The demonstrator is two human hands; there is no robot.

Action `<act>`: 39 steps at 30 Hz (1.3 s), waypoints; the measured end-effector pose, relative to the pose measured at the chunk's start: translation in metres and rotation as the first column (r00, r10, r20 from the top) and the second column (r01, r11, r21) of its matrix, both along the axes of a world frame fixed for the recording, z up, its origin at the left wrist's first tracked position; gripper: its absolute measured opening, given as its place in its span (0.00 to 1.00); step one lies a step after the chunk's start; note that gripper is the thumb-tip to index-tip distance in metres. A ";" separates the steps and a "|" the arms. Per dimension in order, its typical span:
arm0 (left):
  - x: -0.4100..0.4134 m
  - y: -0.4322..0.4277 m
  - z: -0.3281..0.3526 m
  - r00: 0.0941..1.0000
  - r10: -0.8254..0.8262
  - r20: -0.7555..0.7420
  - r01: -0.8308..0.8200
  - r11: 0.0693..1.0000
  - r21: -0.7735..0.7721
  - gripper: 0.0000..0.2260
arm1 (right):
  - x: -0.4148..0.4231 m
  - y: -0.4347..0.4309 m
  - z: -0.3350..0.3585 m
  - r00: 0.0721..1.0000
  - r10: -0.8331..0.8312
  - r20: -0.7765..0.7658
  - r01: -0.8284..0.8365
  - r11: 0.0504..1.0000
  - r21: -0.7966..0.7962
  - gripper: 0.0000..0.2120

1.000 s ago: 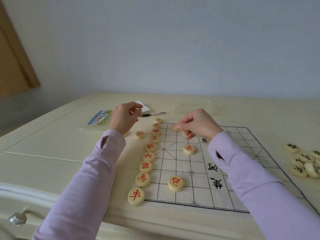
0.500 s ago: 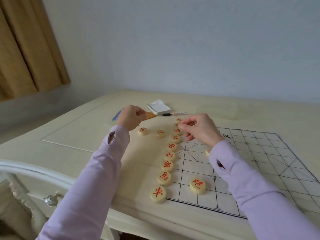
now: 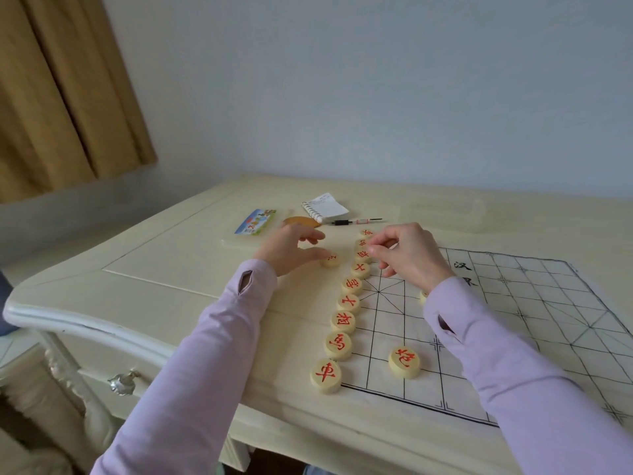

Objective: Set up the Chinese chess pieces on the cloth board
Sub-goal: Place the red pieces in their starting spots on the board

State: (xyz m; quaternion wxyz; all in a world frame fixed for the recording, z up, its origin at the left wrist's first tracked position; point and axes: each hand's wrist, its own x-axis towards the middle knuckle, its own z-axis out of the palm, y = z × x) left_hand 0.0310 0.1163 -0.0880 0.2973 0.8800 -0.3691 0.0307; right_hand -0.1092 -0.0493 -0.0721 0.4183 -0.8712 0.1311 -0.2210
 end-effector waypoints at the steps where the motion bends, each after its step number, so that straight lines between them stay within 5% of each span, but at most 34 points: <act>1: 0.000 -0.002 -0.001 1.000 -0.018 -0.004 0.018 1.000 0.002 0.20 | 0.000 0.000 0.000 1.000 -0.001 0.000 0.001 1.000 0.000 0.04; 22: -0.007 -0.014 -0.002 0.994 -0.011 0.110 -0.010 0.982 0.191 0.17 | 0.000 0.000 -0.001 1.000 0.009 -0.017 -0.010 1.000 -0.018 0.04; 28: -0.008 -0.011 -0.002 0.997 -0.003 0.073 0.000 0.999 0.049 0.16 | -0.002 0.000 -0.001 1.000 0.010 -0.019 -0.011 1.000 -0.020 0.06; 32: -0.014 -0.010 0.003 0.997 -0.077 0.028 0.081 0.976 -0.201 0.14 | -0.001 0.002 -0.001 1.000 0.007 -0.006 -0.007 1.000 0.002 0.06; 39: -0.037 -0.025 0.013 0.924 -0.371 -0.096 0.306 0.866 -0.396 0.15 | -0.004 0.007 0.007 0.990 0.118 0.079 -0.134 0.955 0.263 0.09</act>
